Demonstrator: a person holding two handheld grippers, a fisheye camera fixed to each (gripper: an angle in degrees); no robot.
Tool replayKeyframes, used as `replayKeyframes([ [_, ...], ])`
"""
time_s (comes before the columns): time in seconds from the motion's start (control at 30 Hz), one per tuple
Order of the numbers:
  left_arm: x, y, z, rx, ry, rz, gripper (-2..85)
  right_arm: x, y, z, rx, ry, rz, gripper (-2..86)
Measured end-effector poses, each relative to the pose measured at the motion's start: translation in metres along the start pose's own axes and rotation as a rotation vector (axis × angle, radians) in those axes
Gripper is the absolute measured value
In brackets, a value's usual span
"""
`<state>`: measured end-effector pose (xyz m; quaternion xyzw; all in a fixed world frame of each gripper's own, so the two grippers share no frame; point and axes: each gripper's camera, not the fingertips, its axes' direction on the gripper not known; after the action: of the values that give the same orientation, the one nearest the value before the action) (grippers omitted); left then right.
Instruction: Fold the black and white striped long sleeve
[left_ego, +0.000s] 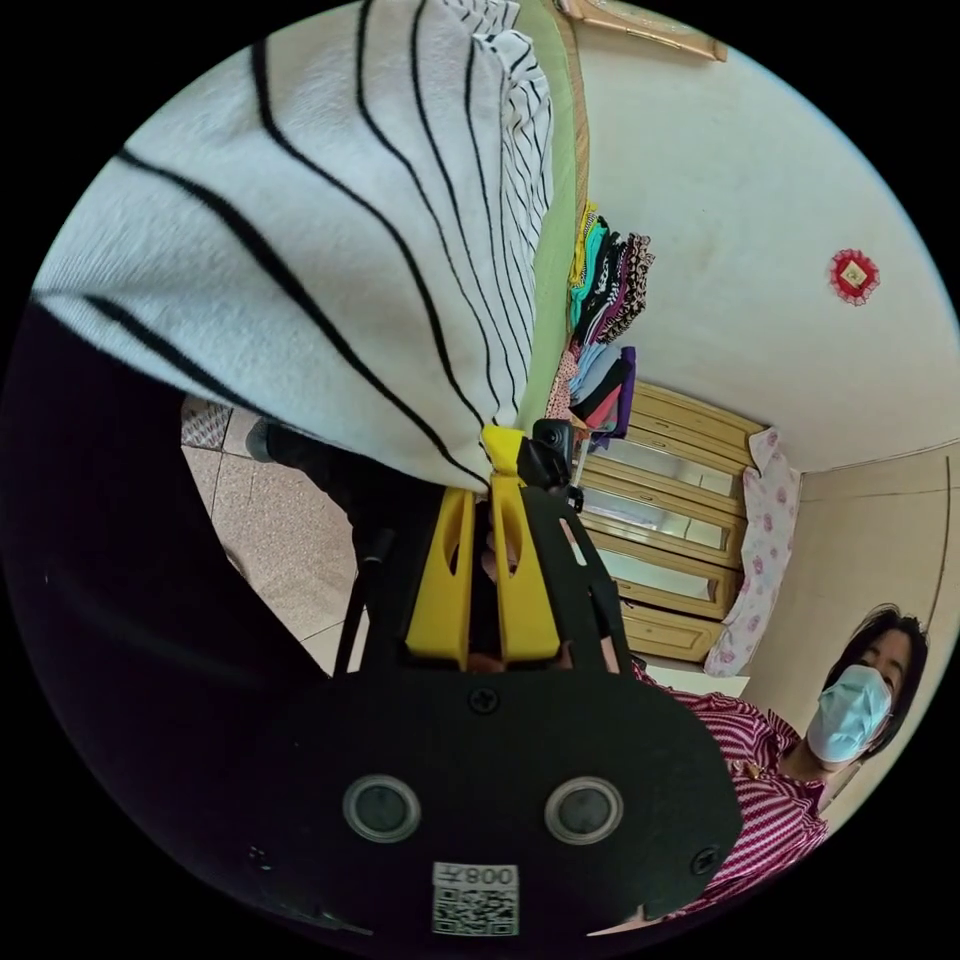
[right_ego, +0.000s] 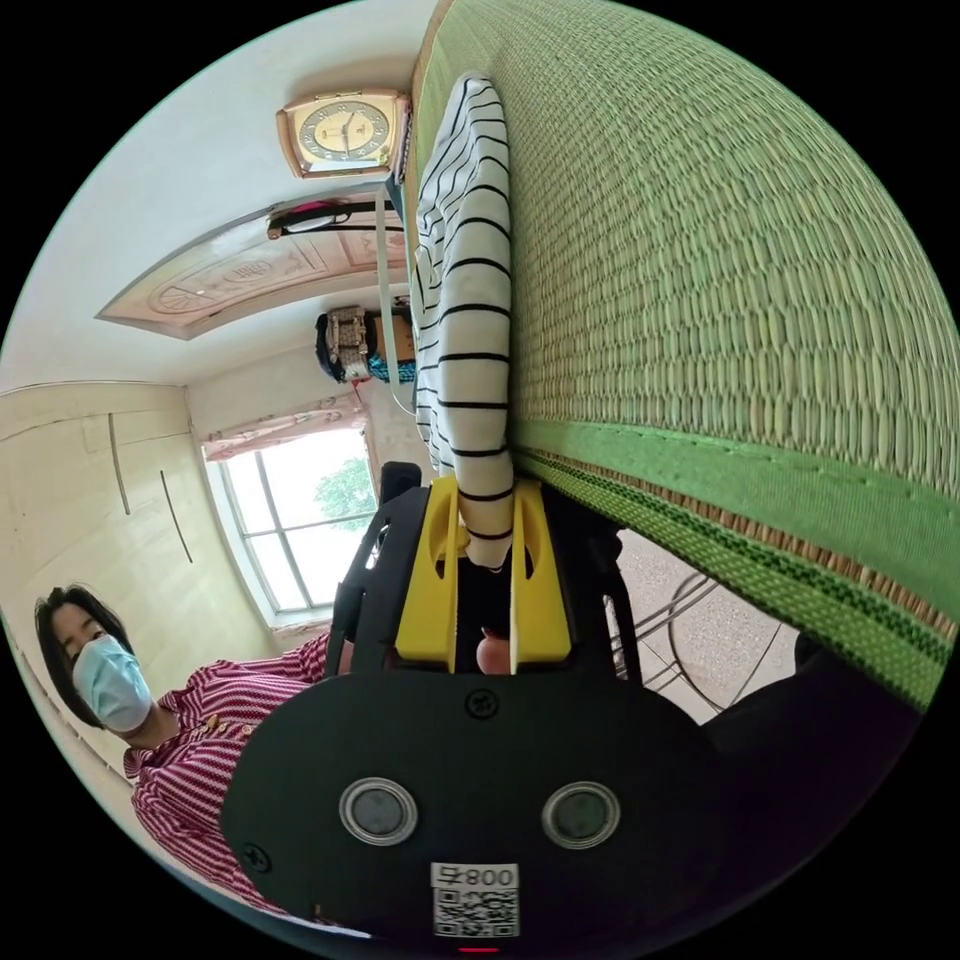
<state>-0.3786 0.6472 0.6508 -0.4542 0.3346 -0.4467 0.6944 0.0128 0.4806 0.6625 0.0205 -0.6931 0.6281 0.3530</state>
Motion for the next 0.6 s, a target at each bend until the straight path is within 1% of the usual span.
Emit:
replayKeyframes([
  [0.13, 0.015, 0.010, -0.017, 0.017, -0.032, 0.077, 3.1, -0.004, 0.001, -0.007, -0.002, -0.027, -0.009, 6.6],
  [0.2, 0.023, 0.015, -0.038, 0.066, -0.050, 0.123, 3.0, -0.008, 0.000, -0.010, -0.006, -0.019, -0.011, 6.2],
  [0.27, 0.031, 0.022, -0.074, 0.157, -0.123, 0.167, 3.2, -0.012, -0.001, -0.013, -0.010, -0.023, -0.016, 6.0],
  [0.37, 0.030, 0.026, -0.113, 0.231, -0.232, 0.168, 4.6, -0.018, -0.003, -0.018, -0.017, -0.033, -0.017, 5.8],
  [0.53, 0.013, 0.019, -0.141, 0.268, -0.305, 0.136, 8.4, -0.024, -0.006, -0.024, -0.023, -0.022, -0.009, 5.7],
  [0.6, 0.008, 0.012, -0.142, 0.249, -0.303, 0.125, 9.7, -0.026, -0.007, -0.026, -0.026, -0.021, -0.005, 5.7],
])
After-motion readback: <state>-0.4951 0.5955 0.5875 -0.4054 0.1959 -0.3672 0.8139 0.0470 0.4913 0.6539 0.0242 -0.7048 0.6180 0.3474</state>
